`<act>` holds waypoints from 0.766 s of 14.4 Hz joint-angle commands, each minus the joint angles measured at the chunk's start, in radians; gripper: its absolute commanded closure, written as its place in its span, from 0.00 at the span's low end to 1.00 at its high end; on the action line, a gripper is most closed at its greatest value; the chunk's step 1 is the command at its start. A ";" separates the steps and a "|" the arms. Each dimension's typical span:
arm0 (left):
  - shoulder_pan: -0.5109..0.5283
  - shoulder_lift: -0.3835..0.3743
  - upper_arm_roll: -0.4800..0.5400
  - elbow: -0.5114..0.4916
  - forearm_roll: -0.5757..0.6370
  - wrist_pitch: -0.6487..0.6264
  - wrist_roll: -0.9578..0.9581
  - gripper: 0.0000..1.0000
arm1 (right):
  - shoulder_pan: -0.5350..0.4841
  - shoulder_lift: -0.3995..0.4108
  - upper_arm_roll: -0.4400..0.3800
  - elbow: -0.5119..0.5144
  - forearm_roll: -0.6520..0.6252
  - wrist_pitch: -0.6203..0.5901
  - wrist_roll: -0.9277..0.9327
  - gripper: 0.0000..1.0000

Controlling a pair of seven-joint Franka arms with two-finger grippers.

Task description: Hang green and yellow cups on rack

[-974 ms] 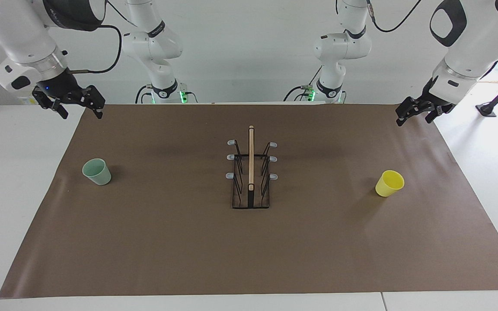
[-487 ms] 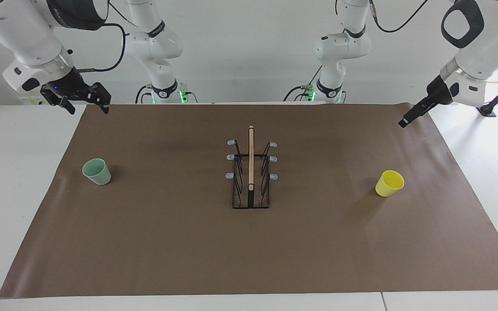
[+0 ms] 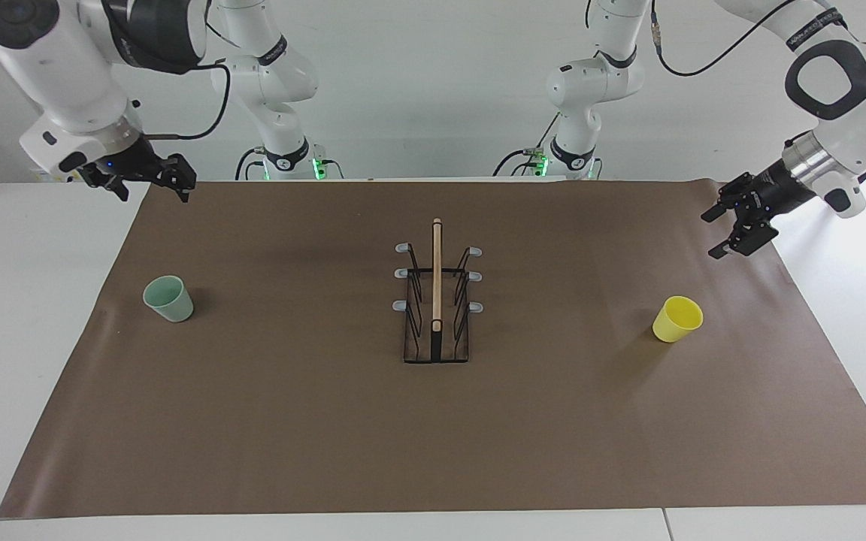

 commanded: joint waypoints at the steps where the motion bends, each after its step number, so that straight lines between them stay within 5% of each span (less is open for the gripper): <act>1: 0.061 0.082 -0.006 0.012 -0.084 0.050 -0.090 0.00 | 0.075 0.128 0.010 0.012 -0.145 0.021 0.004 0.00; 5: 0.134 0.177 -0.006 0.004 -0.176 0.108 -0.107 0.00 | 0.104 0.190 0.014 -0.021 -0.257 0.103 -0.057 0.00; 8: 0.198 0.297 -0.007 0.013 -0.253 0.177 -0.099 0.00 | 0.172 0.237 0.014 -0.035 -0.327 0.065 -0.222 0.00; 11: 0.229 0.320 -0.009 -0.039 -0.337 0.208 -0.093 0.00 | 0.256 0.303 0.014 -0.047 -0.430 0.005 -0.463 0.00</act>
